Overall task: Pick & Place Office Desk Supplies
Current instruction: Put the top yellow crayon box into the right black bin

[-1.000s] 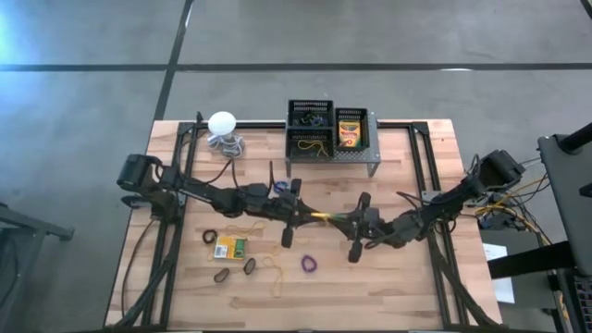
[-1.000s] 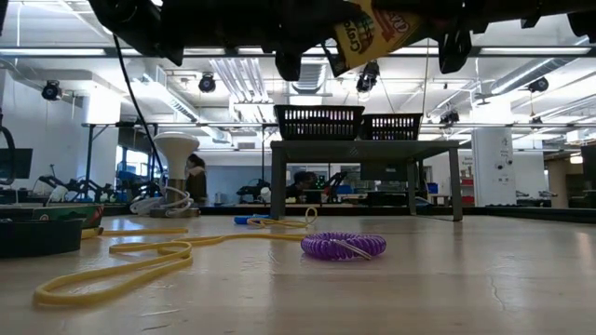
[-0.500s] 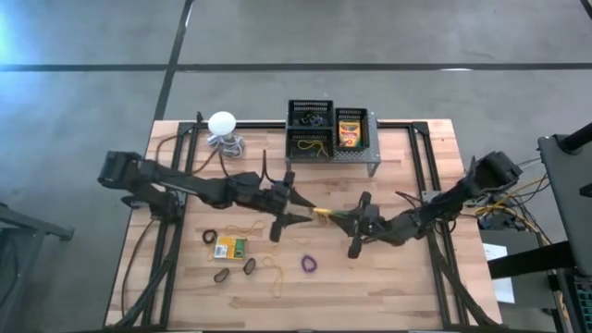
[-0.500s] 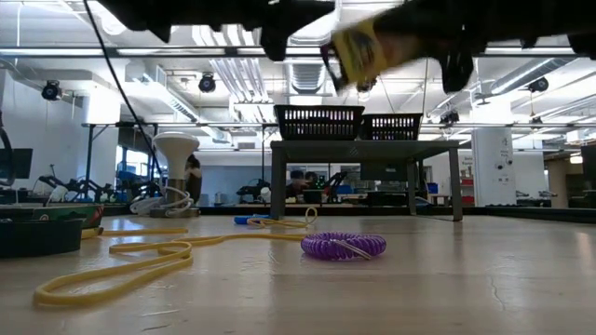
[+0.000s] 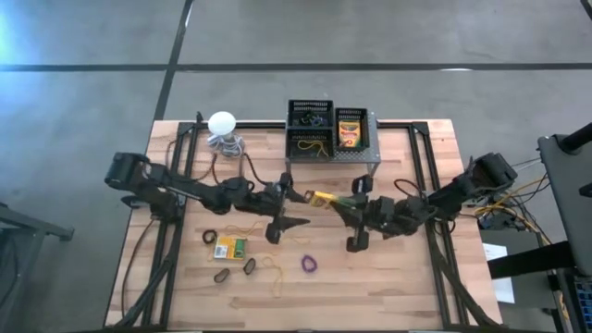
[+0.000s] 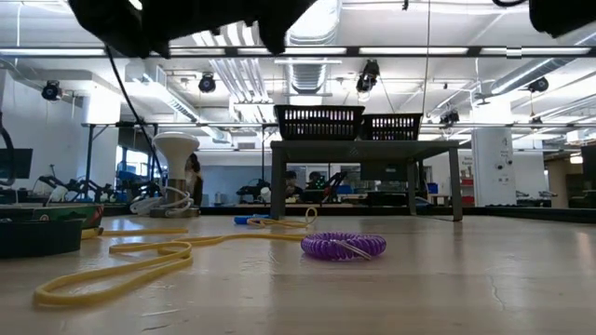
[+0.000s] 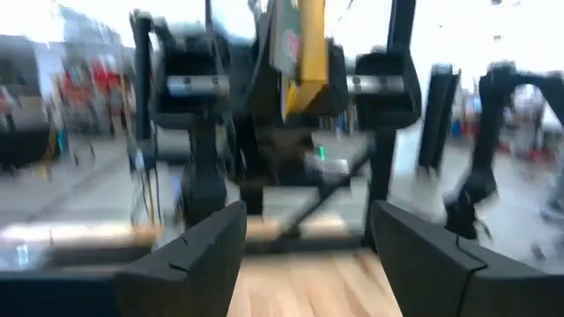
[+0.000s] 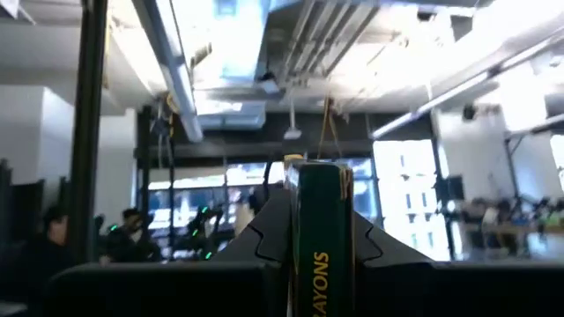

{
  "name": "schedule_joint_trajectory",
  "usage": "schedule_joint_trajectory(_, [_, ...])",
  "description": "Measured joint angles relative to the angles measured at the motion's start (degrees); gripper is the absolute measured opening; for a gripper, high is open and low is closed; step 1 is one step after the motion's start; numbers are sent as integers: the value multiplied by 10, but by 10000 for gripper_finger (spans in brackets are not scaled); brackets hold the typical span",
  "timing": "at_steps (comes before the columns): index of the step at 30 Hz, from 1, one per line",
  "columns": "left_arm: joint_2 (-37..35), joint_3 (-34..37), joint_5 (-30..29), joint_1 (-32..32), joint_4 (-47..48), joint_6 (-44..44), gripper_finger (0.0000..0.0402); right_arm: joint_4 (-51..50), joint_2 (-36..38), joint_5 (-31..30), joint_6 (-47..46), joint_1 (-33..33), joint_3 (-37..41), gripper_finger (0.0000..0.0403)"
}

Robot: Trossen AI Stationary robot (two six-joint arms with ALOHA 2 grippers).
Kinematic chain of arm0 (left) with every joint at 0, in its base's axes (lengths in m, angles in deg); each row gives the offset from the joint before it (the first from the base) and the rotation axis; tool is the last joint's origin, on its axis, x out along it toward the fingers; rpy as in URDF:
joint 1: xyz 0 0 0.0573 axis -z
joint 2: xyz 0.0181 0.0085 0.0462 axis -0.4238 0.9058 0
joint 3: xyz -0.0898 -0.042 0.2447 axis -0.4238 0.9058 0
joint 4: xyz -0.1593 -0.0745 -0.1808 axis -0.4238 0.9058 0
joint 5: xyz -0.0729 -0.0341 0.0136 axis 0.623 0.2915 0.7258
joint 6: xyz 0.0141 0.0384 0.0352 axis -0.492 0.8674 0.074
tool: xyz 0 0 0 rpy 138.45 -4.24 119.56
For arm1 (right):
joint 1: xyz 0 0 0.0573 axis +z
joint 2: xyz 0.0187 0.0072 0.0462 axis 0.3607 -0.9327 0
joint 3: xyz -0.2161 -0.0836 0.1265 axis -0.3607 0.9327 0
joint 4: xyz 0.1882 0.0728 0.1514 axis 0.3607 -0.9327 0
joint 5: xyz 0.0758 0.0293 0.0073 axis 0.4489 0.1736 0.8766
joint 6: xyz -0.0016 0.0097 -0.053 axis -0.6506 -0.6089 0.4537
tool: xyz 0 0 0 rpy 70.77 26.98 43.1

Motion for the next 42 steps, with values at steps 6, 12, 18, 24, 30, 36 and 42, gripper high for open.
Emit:
schedule_joint_trajectory(6, [32,-27,-12,1,-145,15,249,-36,-3,33,19,-14,-35,29])
schedule_joint_trajectory(12, [23,-52,-12,8,-144,24,228,-42,-6,39,18,-16,-39,29])
schedule_joint_trajectory(18, [23,-64,-11,10,-94,27,114,-41,-7,40,16,-15,-37,37])
schedule_joint_trajectory(24, [23,-78,-12,10,-40,27,25,-73,-7,40,-6,-15,-36,53])
schedule_joint_trajectory(30, [-30,-80,-56,10,147,19,32,-284,40,-63,-23,1,-37,80])
schedule_joint_trajectory(36, [-89,-115,-159,7,522,7,31,-758,161,-132,-214,18,-85,135])
schedule_joint_trajectory(42, [-79,-151,-162,3,726,8,32,-1047,175,5,-339,-32,-163,190])
